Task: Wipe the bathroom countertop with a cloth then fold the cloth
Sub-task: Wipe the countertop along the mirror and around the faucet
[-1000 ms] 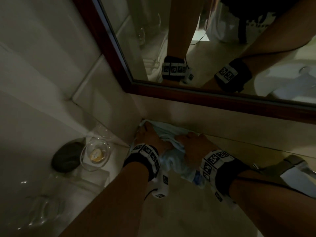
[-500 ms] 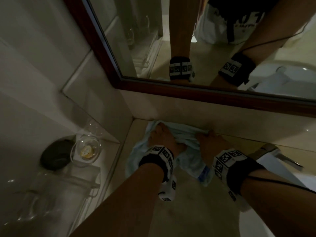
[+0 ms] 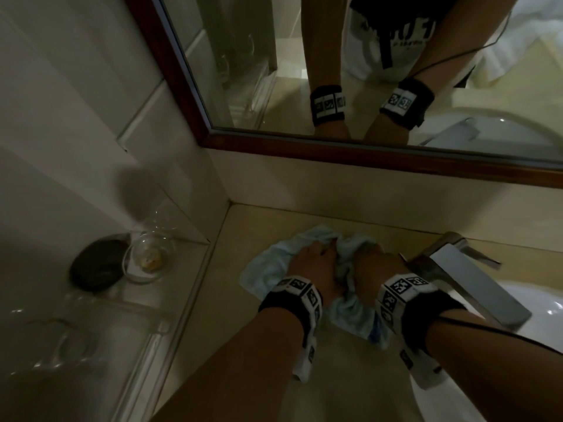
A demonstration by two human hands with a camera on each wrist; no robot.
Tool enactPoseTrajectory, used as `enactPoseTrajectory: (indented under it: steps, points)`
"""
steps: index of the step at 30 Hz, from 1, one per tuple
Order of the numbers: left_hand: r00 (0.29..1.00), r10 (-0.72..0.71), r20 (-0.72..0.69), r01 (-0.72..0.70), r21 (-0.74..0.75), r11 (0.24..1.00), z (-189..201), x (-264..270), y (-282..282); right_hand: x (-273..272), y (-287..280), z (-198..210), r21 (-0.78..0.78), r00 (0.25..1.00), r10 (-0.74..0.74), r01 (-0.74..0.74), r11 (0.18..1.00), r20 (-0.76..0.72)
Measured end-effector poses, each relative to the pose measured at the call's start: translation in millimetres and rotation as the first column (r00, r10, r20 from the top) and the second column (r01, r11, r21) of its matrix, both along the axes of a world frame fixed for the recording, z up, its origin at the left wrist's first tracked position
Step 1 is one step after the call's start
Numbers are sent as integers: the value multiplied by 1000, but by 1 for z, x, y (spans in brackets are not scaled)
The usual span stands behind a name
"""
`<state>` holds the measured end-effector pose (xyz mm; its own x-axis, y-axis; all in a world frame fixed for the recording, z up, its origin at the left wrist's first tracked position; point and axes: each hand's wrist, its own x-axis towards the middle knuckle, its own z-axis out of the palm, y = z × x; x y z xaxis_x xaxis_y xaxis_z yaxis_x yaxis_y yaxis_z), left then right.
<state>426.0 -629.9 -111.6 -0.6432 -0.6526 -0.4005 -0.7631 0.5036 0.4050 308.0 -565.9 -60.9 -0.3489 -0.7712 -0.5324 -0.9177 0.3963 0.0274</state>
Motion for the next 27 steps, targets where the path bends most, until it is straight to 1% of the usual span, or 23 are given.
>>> enactPoseTrajectory:
  steps: [1,2,4,6,8,10,12,13,14,16,17,18,21,22,23,25,27]
  points:
    - [1000,10,-13,-10,12,1000,0,7,4,5,4,6,-25,999,35,-35,999,13]
    - [999,20,-35,-20,17,1000,-1,14,9,3,7,-1,-32,999,19,-18,999,45]
    - [996,59,-70,-56,42,998,-4,30,20,5,15,-9,-62,979,129,-120,991,160]
    - [990,88,-113,-86,26,996,-10,45,25,9,18,-14,-81,960,176,-162,983,220]
    - [987,107,-118,-108,3,994,-14,56,26,13,18,-14,-112,946,217,-195,974,239]
    - [981,165,-107,-170,-44,984,-11,62,21,15,16,-5,-141,949,228,-201,969,217]
    - [950,275,-148,-280,-15,960,2,66,12,16,11,9,-199,965,194,-158,967,175]
    - [922,350,-168,-351,23,936,11,67,8,15,8,16,-221,976,158,-124,967,147]
    - [877,422,-228,-418,67,906,18,67,1,14,4,22,-251,984,115,-78,965,137]
    - [771,533,-347,-505,177,845,38,65,-9,10,-2,36,-299,988,52,-7,954,145]
    - [723,575,-383,-525,237,817,49,62,-12,8,-4,45,-307,989,38,8,952,144]
    - [692,597,-407,-525,284,802,60,59,-14,6,-5,55,-310,991,21,21,950,129]
    - [642,625,-444,-485,397,779,83,48,-23,-7,-2,77,-324,999,-42,47,945,22]
    - [636,634,-439,-474,427,770,90,45,-24,-10,-2,83,-325,998,-67,68,943,13]
    - [642,636,-429,-458,450,766,96,42,-26,-14,-2,85,-327,995,-94,104,939,46]
    - [649,645,-404,-451,479,753,102,37,-29,-20,-5,87,-306,964,-154,216,927,215]
    - [614,687,-388,-426,570,703,106,32,-31,-27,-9,82,-251,911,-222,318,914,348]
